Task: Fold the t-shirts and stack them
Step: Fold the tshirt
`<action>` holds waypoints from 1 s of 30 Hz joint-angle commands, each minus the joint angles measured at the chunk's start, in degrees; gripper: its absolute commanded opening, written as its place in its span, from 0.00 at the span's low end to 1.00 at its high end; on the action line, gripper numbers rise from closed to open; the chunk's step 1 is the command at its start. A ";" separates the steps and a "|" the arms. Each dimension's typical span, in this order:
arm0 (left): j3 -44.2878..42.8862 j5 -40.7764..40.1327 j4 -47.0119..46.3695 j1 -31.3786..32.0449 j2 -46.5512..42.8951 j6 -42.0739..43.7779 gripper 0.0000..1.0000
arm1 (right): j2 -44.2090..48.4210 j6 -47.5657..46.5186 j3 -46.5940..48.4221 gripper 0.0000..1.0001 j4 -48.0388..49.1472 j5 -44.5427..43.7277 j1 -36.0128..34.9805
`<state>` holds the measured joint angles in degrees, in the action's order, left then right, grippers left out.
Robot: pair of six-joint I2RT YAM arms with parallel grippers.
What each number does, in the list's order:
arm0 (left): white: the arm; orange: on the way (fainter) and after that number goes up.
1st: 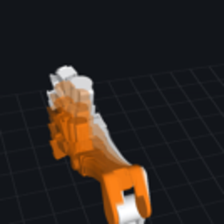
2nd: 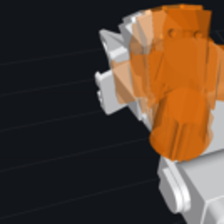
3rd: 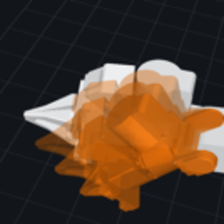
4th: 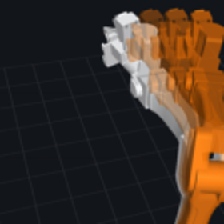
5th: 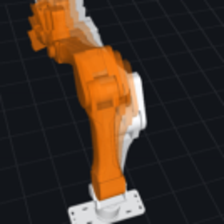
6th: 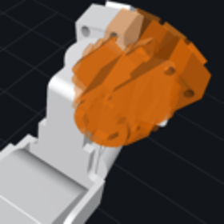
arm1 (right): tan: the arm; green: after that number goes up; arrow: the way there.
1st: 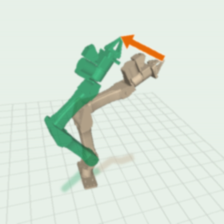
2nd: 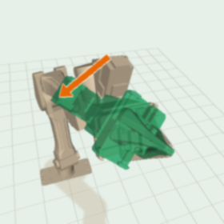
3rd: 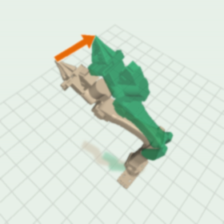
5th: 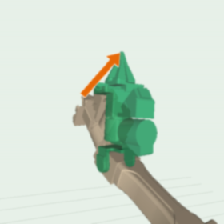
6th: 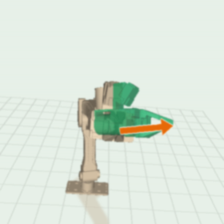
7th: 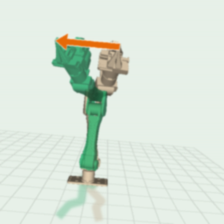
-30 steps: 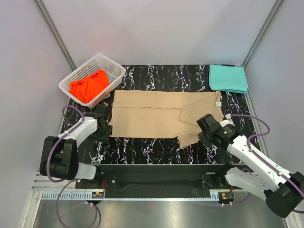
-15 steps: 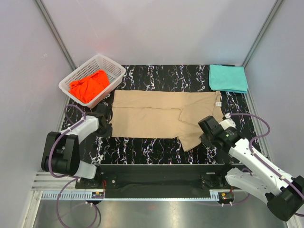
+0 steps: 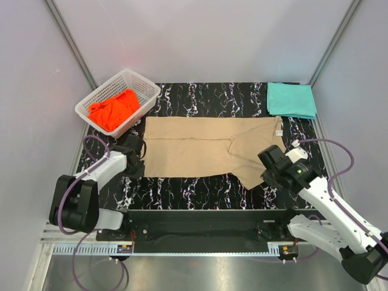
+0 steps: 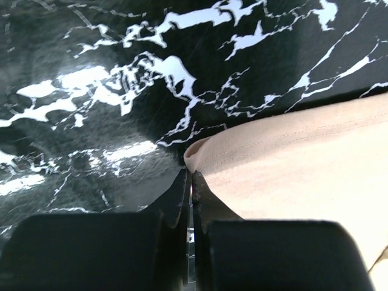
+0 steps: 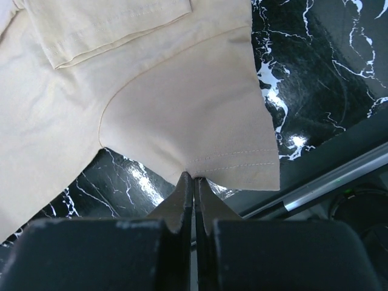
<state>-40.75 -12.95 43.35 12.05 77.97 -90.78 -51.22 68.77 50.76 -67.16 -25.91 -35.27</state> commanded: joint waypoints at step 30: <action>-12.85 -11.48 9.20 5.52 -1.17 -3.08 0.00 | -14.51 -29.74 13.21 0.00 5.02 -3.44 -0.33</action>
<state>-49.87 -19.05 50.50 17.50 75.29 -93.45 -63.29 46.81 59.75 -64.71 -26.57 -35.27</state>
